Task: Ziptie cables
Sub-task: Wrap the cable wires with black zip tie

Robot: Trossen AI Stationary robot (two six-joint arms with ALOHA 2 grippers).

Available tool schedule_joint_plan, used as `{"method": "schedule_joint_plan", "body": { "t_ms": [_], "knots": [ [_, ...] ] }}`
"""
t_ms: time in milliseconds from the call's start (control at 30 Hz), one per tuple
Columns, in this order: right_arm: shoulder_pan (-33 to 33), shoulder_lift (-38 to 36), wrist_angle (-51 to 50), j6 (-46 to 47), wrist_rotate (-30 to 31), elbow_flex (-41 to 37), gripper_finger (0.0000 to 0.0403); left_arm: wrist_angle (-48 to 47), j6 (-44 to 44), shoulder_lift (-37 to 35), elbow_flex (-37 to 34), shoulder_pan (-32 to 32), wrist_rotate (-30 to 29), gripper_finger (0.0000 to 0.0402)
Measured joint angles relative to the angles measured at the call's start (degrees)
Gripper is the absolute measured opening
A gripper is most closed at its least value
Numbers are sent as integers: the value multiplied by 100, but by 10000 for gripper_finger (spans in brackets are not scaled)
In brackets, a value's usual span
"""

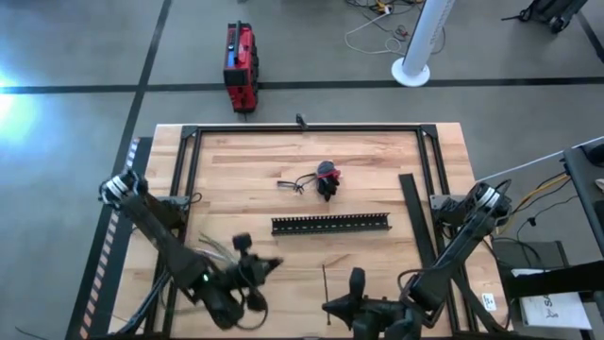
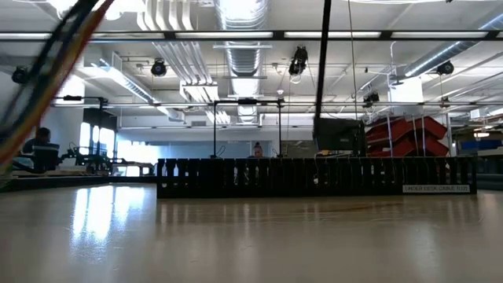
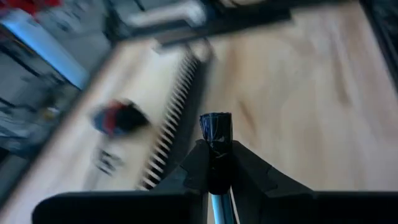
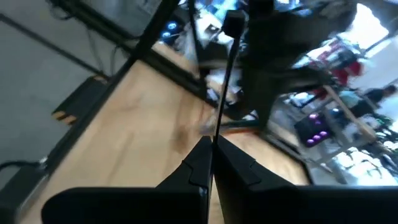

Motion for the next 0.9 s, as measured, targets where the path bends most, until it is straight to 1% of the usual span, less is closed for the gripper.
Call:
{"method": "schedule_joint_plan", "body": {
  "t_ms": [67,200,300,367,500,600,700,800,900],
  "knots": [
    [-20,144,45,-17,-53,-7,0,11,176,-315,-18,111,-163,28],
    [-42,361,357,-267,-86,-7,0,2,497,-815,-160,320,-189,31],
    [-119,509,647,-465,-400,-7,0,13,804,-1035,-257,461,-266,28],
    [-229,580,821,-546,-681,-9,0,16,947,-1061,-279,579,-257,28],
    [-534,584,1094,-739,-1423,-9,0,149,1041,-991,-282,809,-217,31],
    [-794,584,1102,-768,-1885,-9,0,170,1062,-775,-282,901,104,31],
    [-933,584,1102,-816,-1976,-22,0,413,1110,-549,-286,888,457,29],
    [-945,584,1107,-917,-1994,-23,0,897,1330,-356,-286,777,787,30],
    [-902,584,1106,-910,-2018,-24,0,1426,1691,-139,-286,681,863,31]
  ]
}}
